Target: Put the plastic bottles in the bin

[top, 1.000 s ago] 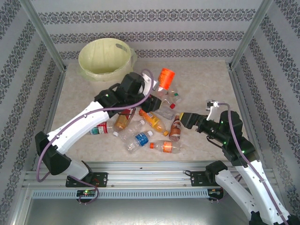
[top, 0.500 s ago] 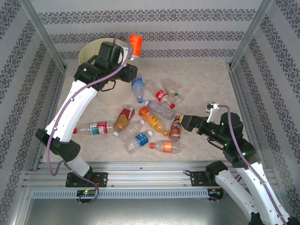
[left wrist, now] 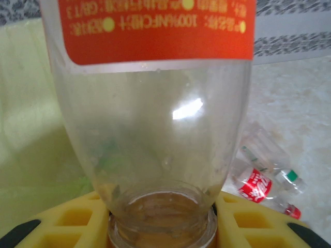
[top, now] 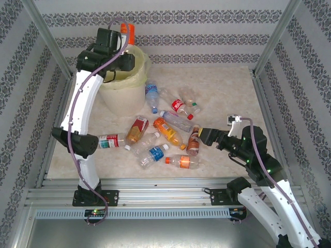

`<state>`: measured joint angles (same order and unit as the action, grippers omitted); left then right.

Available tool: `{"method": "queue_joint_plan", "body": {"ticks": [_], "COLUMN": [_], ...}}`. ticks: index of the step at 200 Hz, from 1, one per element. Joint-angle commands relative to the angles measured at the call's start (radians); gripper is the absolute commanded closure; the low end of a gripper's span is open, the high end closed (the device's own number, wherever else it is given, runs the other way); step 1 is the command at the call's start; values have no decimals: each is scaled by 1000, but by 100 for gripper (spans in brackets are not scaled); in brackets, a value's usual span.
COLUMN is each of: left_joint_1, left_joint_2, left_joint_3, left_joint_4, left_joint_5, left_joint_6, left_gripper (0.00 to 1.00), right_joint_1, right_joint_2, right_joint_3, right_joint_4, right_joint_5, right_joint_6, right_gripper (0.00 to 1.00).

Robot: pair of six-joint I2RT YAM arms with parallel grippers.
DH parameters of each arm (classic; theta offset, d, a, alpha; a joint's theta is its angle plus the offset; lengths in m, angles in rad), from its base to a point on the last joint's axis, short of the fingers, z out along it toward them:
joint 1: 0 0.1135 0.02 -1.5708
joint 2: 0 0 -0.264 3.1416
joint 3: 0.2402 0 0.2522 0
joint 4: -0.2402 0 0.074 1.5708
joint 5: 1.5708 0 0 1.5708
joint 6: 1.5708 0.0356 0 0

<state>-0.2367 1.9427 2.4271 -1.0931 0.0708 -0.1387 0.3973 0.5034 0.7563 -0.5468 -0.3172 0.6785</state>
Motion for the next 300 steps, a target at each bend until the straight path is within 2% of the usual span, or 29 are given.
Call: {"method": "queue_joint_plan", "body": {"ticks": [1, 99, 151, 173, 225, 249, 275, 300], "left_joint_1": [43, 122, 131, 134, 141, 140, 141, 138], "left_joint_2": [58, 143, 131, 120, 72, 38, -2, -46], "left_joint_3": [23, 7, -1, -1, 8, 9, 9, -10], "left_joint_4": [-9, -67, -86, -85, -48, -19, 7, 22], "left_joint_5": [0, 15, 21, 27, 60, 67, 73, 133], "left_joint_6": [-24, -61, -66, -73, -92, -103, -96, -83], "left_gripper": [63, 59, 50, 44, 20, 1, 0, 0], "right_joint_1": [10, 19, 21, 21, 23, 25, 25, 25], "right_joint_2": [-11, 44, 55, 57, 67, 69, 55, 40], "right_joint_3": [-23, -34, -38, -37, -38, -46, -61, -73], "right_joint_4": [-10, 8, 2, -4, 1, 1, -8, -29], "right_joint_5": [28, 33, 44, 49, 38, 31, 29, 46], "right_joint_6": [21, 28, 39, 39, 38, 38, 41, 46], "right_gripper": [2, 2, 2, 2, 2, 2, 2, 2]}}
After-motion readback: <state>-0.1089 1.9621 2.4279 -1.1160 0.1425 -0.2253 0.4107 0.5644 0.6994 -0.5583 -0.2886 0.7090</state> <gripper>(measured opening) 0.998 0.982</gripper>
